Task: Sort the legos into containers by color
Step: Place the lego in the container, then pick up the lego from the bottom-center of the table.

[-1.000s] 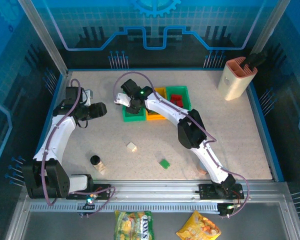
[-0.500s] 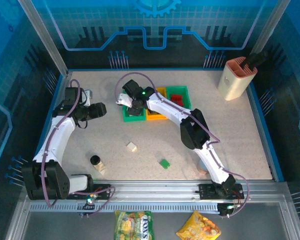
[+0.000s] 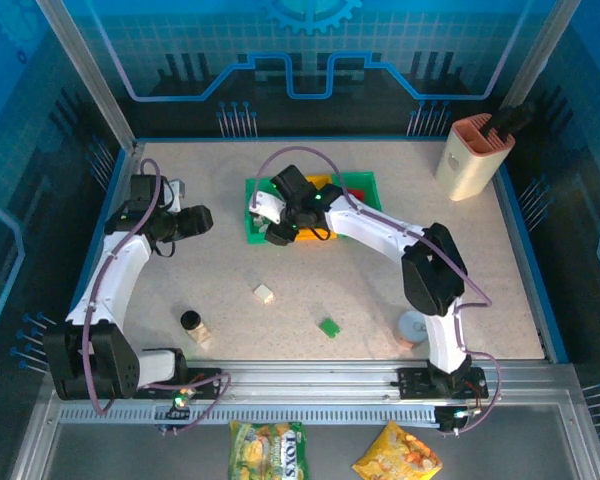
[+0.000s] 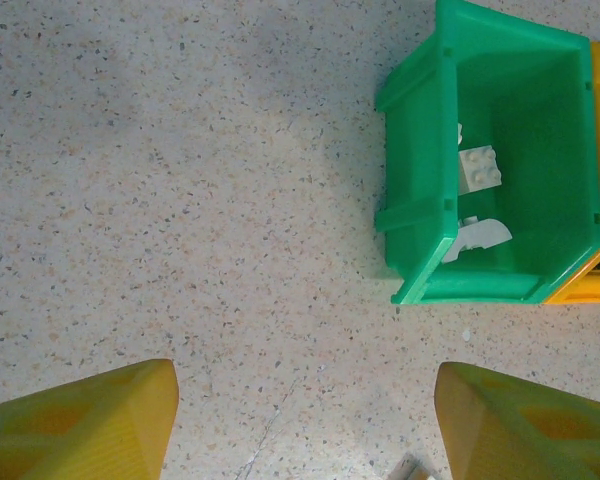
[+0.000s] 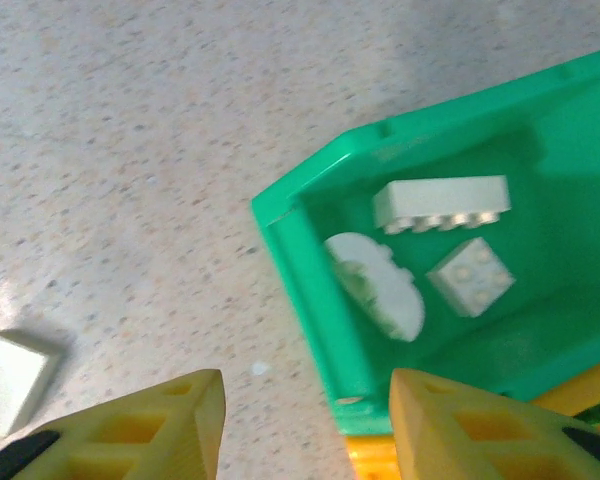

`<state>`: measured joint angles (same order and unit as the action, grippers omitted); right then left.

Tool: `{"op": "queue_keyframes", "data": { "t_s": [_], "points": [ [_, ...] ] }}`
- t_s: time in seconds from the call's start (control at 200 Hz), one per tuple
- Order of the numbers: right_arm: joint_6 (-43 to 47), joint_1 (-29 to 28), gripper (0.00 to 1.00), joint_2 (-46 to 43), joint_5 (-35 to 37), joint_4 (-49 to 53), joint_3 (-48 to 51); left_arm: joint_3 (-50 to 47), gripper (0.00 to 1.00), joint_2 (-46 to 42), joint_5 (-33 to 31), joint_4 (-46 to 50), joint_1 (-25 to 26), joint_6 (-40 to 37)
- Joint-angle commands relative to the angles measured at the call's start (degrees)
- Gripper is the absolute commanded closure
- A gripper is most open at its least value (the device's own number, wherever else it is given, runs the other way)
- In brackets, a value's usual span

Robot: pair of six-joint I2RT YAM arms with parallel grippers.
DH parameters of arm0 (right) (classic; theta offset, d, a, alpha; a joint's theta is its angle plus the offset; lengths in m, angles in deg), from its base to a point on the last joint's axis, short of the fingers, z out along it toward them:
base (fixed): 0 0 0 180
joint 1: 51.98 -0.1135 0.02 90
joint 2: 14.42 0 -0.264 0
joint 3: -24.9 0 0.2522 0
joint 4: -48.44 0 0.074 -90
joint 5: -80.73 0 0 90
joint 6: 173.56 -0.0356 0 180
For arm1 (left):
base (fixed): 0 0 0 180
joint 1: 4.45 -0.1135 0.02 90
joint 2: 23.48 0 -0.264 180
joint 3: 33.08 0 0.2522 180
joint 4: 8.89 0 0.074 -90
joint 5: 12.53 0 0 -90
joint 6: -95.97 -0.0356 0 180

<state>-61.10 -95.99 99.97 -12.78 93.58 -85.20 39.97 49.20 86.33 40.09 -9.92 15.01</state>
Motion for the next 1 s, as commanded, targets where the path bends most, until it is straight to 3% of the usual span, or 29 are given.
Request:
{"op": "queue_keyframes", "data": {
  "t_s": [0.0, 0.135, 0.46, 0.75, 0.995],
  "points": [
    [0.38, 0.77, 0.54, -4.10, -7.96, -2.10, 4.64, -0.36, 0.30, -0.36, 0.03, -0.25, -0.86, -0.02],
    [6.68, 0.56, 0.54, -7.68, -10.56, 0.65, 11.20, -0.22, 0.30, 0.01, 0.19, -0.18, -0.85, -0.08],
    [23.09, -1.85, 0.50, -17.54, -4.11, 12.70, 24.31, -0.09, 0.30, 0.26, 0.54, 0.01, -1.45, -0.07],
    [24.16, -8.63, 0.46, -20.39, 4.09, 24.01, 26.69, -0.13, 0.30, -0.43, 0.61, -0.04, -2.08, 0.09],
    [26.00, -16.87, 0.45, -22.70, 14.03, 18.68, 34.39, -0.22, 0.30, -0.87, 0.85, -0.07, -2.07, 0.19]
  ]
}}
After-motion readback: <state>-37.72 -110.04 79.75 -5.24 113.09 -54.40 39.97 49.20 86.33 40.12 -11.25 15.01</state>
